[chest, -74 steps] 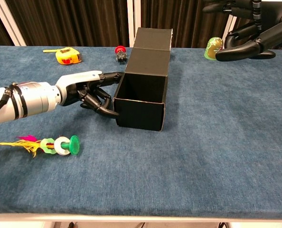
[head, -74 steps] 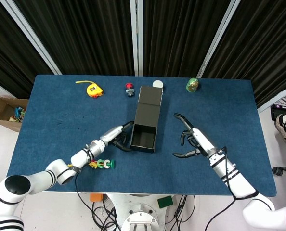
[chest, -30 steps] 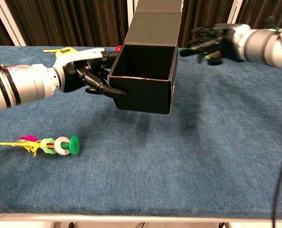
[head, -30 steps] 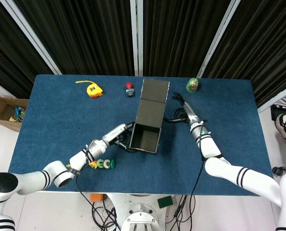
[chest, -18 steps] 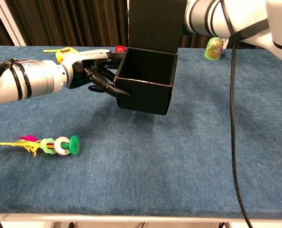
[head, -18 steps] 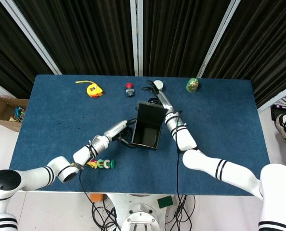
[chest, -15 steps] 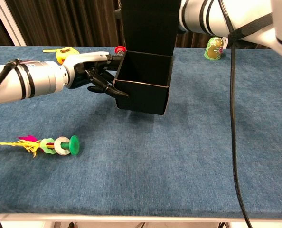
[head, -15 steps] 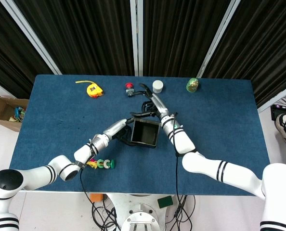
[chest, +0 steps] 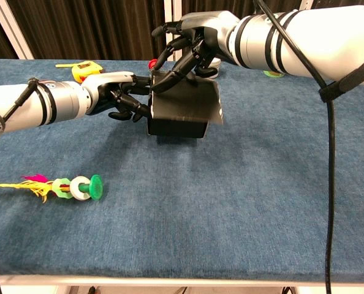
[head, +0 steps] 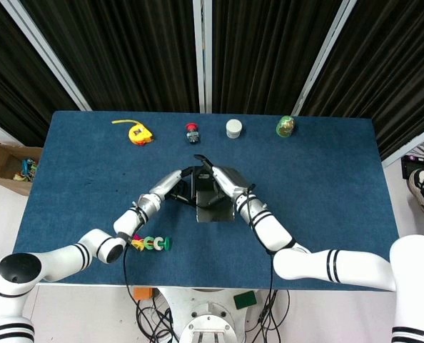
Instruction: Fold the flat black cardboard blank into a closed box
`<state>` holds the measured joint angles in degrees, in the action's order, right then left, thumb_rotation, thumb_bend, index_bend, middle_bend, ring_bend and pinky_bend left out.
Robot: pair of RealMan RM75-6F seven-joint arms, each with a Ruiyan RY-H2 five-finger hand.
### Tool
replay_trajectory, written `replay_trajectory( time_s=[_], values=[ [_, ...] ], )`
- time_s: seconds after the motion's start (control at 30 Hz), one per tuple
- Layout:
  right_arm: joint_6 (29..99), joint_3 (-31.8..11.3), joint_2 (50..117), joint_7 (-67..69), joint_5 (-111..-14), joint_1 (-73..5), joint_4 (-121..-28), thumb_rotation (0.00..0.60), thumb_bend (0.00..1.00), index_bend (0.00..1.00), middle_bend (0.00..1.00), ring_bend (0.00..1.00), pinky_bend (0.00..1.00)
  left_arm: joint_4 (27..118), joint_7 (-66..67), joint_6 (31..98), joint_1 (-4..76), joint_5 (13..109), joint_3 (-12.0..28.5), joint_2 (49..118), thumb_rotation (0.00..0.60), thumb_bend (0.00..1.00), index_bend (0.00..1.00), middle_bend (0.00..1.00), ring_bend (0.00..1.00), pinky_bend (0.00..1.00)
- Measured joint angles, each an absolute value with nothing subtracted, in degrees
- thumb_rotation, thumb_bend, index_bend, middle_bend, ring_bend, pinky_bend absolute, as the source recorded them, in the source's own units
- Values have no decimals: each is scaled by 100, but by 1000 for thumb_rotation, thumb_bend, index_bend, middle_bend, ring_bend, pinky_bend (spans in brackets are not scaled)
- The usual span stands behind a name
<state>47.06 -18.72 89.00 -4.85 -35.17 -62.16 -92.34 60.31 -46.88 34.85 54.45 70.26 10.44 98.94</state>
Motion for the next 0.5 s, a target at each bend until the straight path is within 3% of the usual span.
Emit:
replay_trajectory(
  time_s=[0.13, 0.33, 0.4, 0.5],
  values=[
    [5021, -1718, 8938, -983, -3593, -6318, -9203, 600, 0, 127, 308, 739, 1000, 6009, -4351, 3477, 5392, 6842, 1112, 9952, 499, 93, 306, 324, 695, 979],
    [5350, -1584, 9122, -1590, -3683, -6442, -8967, 600, 0, 143, 305, 739, 1000, 5991, -3781, 3489, 5308, 6617, 1177, 10027, 440, 93, 36, 190, 693, 979],
    [5345, -1589, 9183, -1674, -3653, -6468, -8889, 600, 0, 145, 305, 739, 1000, 5968, -3568, 3524, 5282, 6578, 1181, 10049, 387, 93, 0, 164, 691, 978],
    [5324, -1623, 9230, -1722, -3614, -6473, -8836, 600, 0, 147, 306, 740, 1000, 5954, -3225, 3593, 5240, 6523, 1173, 10072, 353, 92, 0, 150, 691, 976]
  ],
)
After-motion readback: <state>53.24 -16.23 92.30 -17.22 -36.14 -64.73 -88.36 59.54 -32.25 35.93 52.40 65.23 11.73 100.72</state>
